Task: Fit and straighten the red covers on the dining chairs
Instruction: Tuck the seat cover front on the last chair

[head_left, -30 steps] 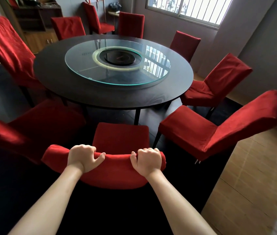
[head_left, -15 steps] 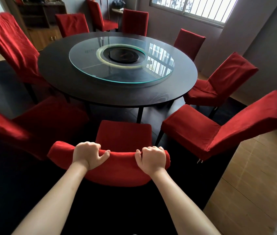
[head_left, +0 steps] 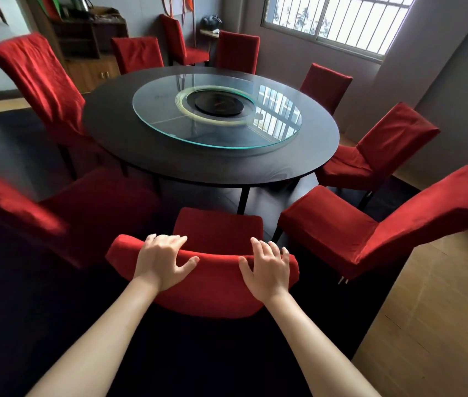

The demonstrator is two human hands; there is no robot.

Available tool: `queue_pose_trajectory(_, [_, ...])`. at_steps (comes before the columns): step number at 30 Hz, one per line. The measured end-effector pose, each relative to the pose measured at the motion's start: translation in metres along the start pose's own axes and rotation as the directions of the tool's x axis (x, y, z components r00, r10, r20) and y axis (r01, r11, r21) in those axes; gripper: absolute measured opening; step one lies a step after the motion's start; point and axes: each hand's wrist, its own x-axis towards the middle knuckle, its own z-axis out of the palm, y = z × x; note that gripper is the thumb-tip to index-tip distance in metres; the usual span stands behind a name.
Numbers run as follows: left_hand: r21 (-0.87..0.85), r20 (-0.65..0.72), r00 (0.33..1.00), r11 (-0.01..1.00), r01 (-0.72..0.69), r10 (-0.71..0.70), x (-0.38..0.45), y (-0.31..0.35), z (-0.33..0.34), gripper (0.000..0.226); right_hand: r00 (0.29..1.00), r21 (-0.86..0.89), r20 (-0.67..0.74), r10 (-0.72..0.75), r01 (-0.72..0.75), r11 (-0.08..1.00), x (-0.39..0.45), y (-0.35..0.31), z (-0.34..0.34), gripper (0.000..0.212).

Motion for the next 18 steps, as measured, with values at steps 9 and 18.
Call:
queue_pose_trajectory(9, [0.031,-0.017,0.998,0.997,0.067,-0.066,-0.044,-0.045,-0.037,0.084,0.997,0.129,-0.055,0.055,-0.048,0.991,-0.035,-0.044,-0.017,0.067])
queue_pose_trajectory(18, [0.061,-0.154,0.971,0.979,0.196,-0.185,-0.100,-0.066,-0.070,0.086,0.992,0.213,-0.099,-0.081,0.100,0.972,-0.066,-0.094,-0.033,0.068])
